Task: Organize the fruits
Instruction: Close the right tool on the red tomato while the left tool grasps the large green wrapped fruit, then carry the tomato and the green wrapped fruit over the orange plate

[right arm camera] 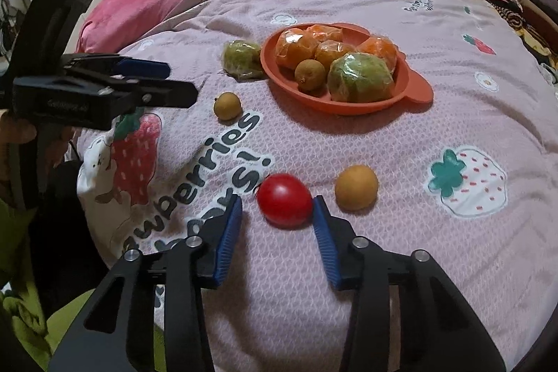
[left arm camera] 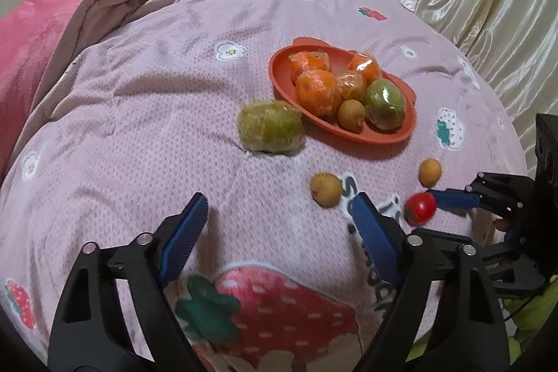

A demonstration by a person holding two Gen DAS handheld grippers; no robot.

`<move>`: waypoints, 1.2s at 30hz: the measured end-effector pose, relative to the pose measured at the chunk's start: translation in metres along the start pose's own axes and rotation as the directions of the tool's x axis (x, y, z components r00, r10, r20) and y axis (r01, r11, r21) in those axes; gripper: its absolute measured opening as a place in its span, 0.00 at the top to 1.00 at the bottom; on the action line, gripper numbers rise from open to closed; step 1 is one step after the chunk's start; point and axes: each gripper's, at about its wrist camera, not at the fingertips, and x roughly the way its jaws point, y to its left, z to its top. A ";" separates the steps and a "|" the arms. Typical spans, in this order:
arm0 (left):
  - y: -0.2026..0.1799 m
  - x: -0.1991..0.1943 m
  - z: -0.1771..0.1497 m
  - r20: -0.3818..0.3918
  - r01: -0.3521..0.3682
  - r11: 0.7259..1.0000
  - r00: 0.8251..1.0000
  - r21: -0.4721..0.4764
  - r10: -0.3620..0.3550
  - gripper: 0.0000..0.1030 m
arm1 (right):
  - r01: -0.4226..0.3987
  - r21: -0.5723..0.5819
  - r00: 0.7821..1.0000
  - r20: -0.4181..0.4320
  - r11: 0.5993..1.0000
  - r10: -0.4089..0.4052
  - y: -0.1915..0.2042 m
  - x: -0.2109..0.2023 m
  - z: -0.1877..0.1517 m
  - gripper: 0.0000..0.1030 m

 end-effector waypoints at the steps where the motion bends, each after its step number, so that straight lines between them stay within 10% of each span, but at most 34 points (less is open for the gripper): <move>1: 0.001 0.003 0.002 -0.005 0.001 1.000 1.000 -0.004 -0.001 0.30 | 0.001 -0.005 1.000 0.000 1.000 -0.001 0.000 0.001 0.001 0.67; 36: 0.017 0.037 0.041 0.017 0.090 0.996 0.996 0.027 -0.090 0.59 | -0.055 -0.020 0.998 0.016 0.998 0.056 -0.001 0.002 0.017 0.69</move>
